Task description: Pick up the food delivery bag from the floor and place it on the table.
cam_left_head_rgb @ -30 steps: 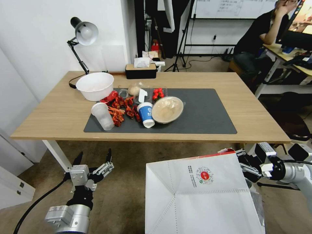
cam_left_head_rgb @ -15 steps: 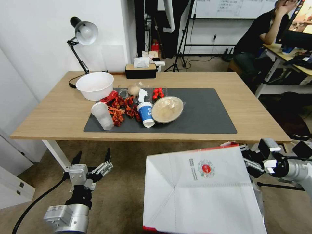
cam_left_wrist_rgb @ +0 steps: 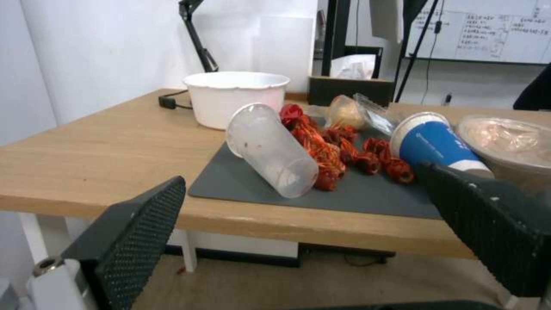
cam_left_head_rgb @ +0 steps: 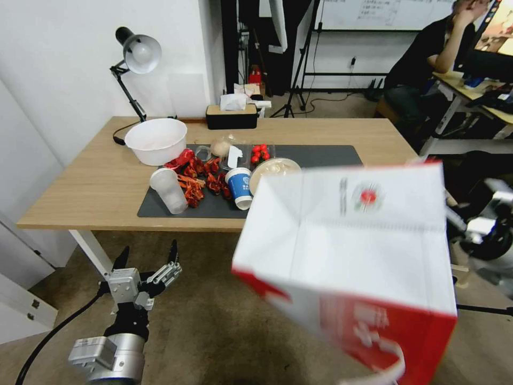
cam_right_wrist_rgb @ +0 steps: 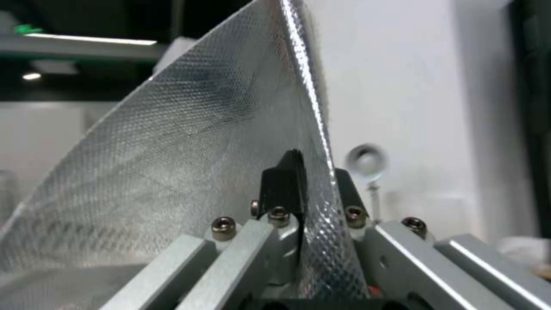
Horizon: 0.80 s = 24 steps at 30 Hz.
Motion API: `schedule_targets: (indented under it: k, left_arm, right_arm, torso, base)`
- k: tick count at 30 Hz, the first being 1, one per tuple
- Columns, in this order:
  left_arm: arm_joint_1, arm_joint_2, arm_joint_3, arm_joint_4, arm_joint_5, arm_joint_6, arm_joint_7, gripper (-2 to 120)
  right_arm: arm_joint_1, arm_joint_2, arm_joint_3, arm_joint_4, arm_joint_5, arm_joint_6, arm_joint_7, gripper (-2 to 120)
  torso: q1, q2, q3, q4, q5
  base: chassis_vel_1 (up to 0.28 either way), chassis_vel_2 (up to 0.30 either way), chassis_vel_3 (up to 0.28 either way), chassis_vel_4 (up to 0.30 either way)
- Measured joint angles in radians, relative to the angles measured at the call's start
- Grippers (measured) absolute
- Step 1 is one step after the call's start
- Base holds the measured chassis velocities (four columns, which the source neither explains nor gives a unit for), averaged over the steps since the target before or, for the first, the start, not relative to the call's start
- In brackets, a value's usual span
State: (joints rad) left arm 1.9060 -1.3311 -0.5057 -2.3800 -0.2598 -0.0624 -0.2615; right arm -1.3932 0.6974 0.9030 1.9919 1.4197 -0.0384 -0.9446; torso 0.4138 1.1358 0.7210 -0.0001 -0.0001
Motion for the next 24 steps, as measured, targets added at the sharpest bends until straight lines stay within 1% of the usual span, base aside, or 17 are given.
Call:
schedule_targets:
  k: [1,2,3,5,6,7,8,9,10,11,12,13,16,17,20,21,24]
  left_arm:
    - [-0.001,-0.001,0.000,0.001,0.000,-0.001,0.000,100]
    - [-0.001,-0.001,0.000,0.001,0.000,-0.001,0.000,100]
    - [-0.002,-0.002,0.001,0.003,0.000,-0.002,-0.001,100]
    - [-0.005,-0.003,0.005,0.007,0.001,-0.004,-0.001,100]
    - [-0.005,-0.003,0.005,0.007,0.001,-0.004,-0.001,100]
    - [-0.009,-0.003,0.007,0.011,0.001,-0.005,-0.001,100]
    - [-0.011,-0.002,0.008,0.014,0.001,-0.006,-0.001,100]
    - [-0.011,-0.002,0.008,0.014,0.001,-0.006,-0.001,100]
    - [-0.016,0.001,0.009,0.020,0.000,-0.008,0.000,100]
    - [-0.018,0.003,0.009,0.023,-0.001,-0.008,0.001,100]
    - [-0.019,0.005,0.009,0.026,-0.002,-0.009,0.002,100]
    - [-0.019,0.005,0.009,0.026,-0.002,-0.009,0.002,100]
    - [-0.019,0.007,0.009,0.034,-0.004,-0.016,0.004,100]
    - [-0.019,0.007,0.009,0.034,-0.004,-0.016,0.004,100]
    - [-0.021,0.007,0.010,0.039,-0.003,-0.020,0.010,100]
    - [-0.021,0.007,0.010,0.039,-0.003,-0.020,0.010,100]
    - [-0.023,0.007,0.015,0.040,0.000,-0.021,0.014,100]
  right_arm:
    - [0.001,-0.004,0.006,0.011,0.013,0.011,0.055,0]
    - [0.001,-0.004,0.006,0.011,0.013,0.011,0.055,0]
    - [0.003,-0.008,0.010,0.026,0.029,0.023,0.132,0]
    - [0.017,-0.022,0.014,0.077,0.058,0.053,0.380,0]
    - [0.017,-0.022,0.014,0.077,0.058,0.053,0.380,0]
    - [0.033,-0.032,0.011,0.103,0.066,0.061,0.534,0]
    - [0.046,-0.039,0.005,0.116,0.074,0.066,0.622,0]
    - [0.046,-0.039,0.005,0.116,0.074,0.066,0.622,0]
    - [0.064,-0.052,-0.001,0.131,0.091,0.071,0.740,0]
    - [0.075,-0.060,-0.003,0.135,0.105,0.074,0.802,0]
    - [0.084,-0.066,-0.004,0.135,0.118,0.075,0.843,0]
    - [0.084,-0.066,-0.004,0.135,0.118,0.075,0.843,0]
    - [0.133,-0.092,-0.020,0.119,0.164,0.075,1.004,0]
    - [0.133,-0.092,-0.020,0.119,0.164,0.075,1.004,0]
    - [0.190,-0.108,-0.045,0.085,0.250,0.042,1.119,0]
    - [0.190,-0.108,-0.045,0.085,0.250,0.042,1.119,0]
    - [0.242,-0.120,-0.084,0.017,0.310,0.004,1.157,0]
  torso:
    - [0.000,0.000,0.000,0.0000,0.0000]
    - [0.000,0.000,0.000,0.0000,0.0000]
    - [0.000,0.000,0.000,0.0000,0.0003]
    - [0.000,-0.001,0.000,0.0002,-0.0001]
    - [0.000,-0.001,0.000,0.0002,-0.0001]
    - [0.000,-0.001,0.000,0.0001,-0.0001]
    - [0.000,-0.001,0.000,0.0001,-0.0001]
    - [0.000,-0.001,0.000,0.0001,-0.0001]
    - [0.000,-0.001,0.000,0.0004,0.0001]
    - [0.000,-0.001,-0.001,0.0002,0.0000]
    - [0.000,-0.001,-0.001,0.0000,-0.0001]
    - [0.000,-0.001,-0.001,0.0000,-0.0001]
    - [0.000,-0.001,-0.001,0.0001,0.0000]
    - [0.000,-0.001,-0.001,0.0001,0.0000]
    - [-0.001,-0.002,-0.001,0.0000,0.0001]
    - [-0.001,-0.002,-0.001,0.0000,0.0001]
    - [-0.001,-0.002,-0.001,0.0002,0.0002]
  base:
    - [0.000,0.000,0.000,0.000]
    - [0.000,0.000,0.000,0.000]
    - [0.000,0.000,0.000,0.000]
    - [0.000,0.000,0.000,0.000]
    - [0.000,0.000,0.000,0.000]
    - [0.000,0.000,0.000,0.000]
    - [0.000,0.000,0.000,0.000]
    - [0.000,0.000,0.000,0.000]
    - [0.000,0.000,0.000,0.000]
    - [0.000,0.000,0.000,0.000]
    - [0.000,0.000,0.000,0.000]
    - [0.000,0.000,0.000,0.000]
    - [0.000,0.000,0.000,0.000]
    - [0.000,0.000,0.000,0.000]
    - [0.000,0.000,0.000,0.000]
    - [0.000,0.000,0.000,0.000]
    - [0.000,0.000,0.000,0.000]
